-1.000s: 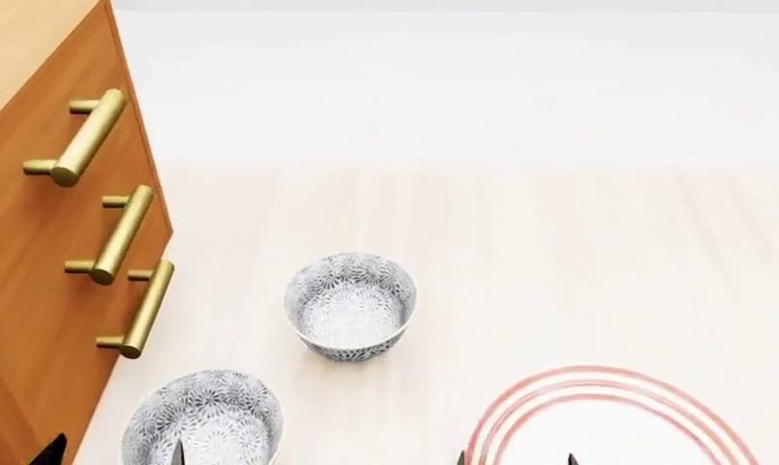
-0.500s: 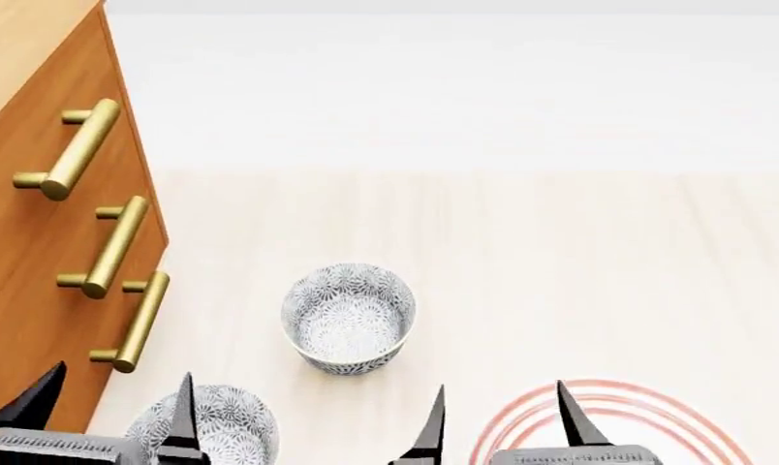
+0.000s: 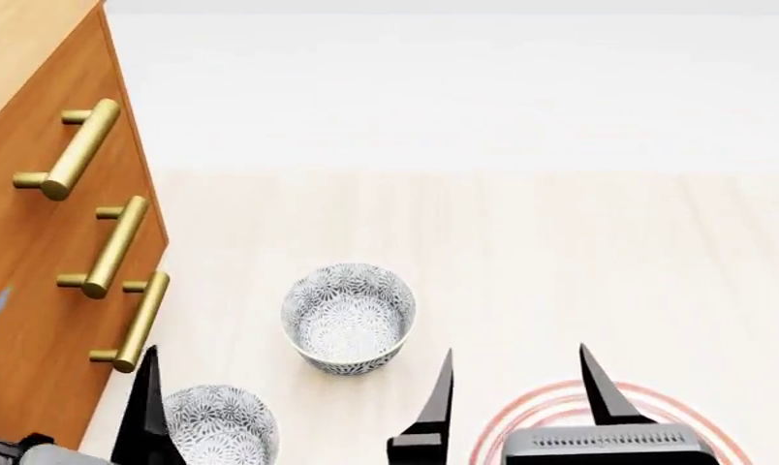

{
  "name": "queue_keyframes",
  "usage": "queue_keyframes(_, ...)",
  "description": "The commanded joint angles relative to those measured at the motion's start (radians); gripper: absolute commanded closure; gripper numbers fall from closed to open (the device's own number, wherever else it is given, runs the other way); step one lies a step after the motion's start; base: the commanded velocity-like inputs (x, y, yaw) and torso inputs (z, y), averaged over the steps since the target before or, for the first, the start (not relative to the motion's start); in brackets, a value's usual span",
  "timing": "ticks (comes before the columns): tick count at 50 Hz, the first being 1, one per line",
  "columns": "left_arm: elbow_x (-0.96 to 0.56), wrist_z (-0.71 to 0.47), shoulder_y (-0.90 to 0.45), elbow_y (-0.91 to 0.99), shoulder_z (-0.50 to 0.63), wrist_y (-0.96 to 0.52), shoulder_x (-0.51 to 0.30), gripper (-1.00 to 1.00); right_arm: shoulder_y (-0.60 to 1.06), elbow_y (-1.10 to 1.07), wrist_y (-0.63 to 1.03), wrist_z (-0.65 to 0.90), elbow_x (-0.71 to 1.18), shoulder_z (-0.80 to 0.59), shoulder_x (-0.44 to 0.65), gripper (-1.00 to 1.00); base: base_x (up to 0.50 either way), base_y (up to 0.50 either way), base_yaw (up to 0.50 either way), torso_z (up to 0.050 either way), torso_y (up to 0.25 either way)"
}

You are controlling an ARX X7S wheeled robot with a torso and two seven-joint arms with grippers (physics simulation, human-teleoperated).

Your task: Open the top drawer of the cabinet.

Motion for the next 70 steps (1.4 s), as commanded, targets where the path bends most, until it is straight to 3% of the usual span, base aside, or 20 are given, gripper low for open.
queue_keyframes(1, 0.672, 0.095, -0.085, -0.077, 0.283, 0.005, -0.222, -1.0, -0.017, -0.01, -0.009, 0.011, 0.009, 0.0, 0.016, -1.0, 0.0, 0.0, 0.0, 0.0, 0.0)
queue_keyframes(6, 0.65, 0.151, -0.122, -0.035, 0.257, 0.003, -0.243, -1.0, -0.016, -0.015, -0.007, 0.019, 0.015, -0.002, 0.022, -1.0, 0.0, 0.0, 0.0, 0.0, 0.0)
queue_keyframes(10, 0.697, 0.111, -0.159, -0.09, 0.253, 0.013, -0.25, -1.0, -0.019, -0.007, -0.019, 0.029, 0.012, -0.012, 0.028, -1.0, 0.0, 0.0, 0.0, 0.0, 0.0)
queue_keyframes(22, 0.606, 0.182, -0.223, -0.077, 0.232, 0.028, -0.246, -1.0, -0.031, -0.027, -0.015, 0.053, 0.02, -0.012, 0.044, -1.0, 0.0, 0.0, 0.0, 0.0, 0.0)
queue_keyframes(37, 0.56, 0.277, -0.534, -0.42, 0.239, 0.057, -0.131, -1.0, -0.054, -0.041, -0.027, 0.071, 0.035, -0.009, 0.061, -1.0, 0.0, 0.0, 0.0, 0.0, 0.0)
queue_keyframes(52, 0.408, 0.109, -0.682, -0.876, 0.222, 0.174, -0.036, -1.0, -0.048, -0.007, -0.044, 0.082, 0.053, -0.012, 0.07, -1.0, 0.0, 0.0, 0.0, 0.0, 0.0)
queue_keyframes(70, 0.329, 0.0, -0.725, -1.176, 0.22, 0.258, 0.007, -1.0, -0.035, 0.032, -0.06, 0.098, 0.065, -0.023, 0.079, -1.0, 0.0, 0.0, 0.0, 0.0, 0.0)
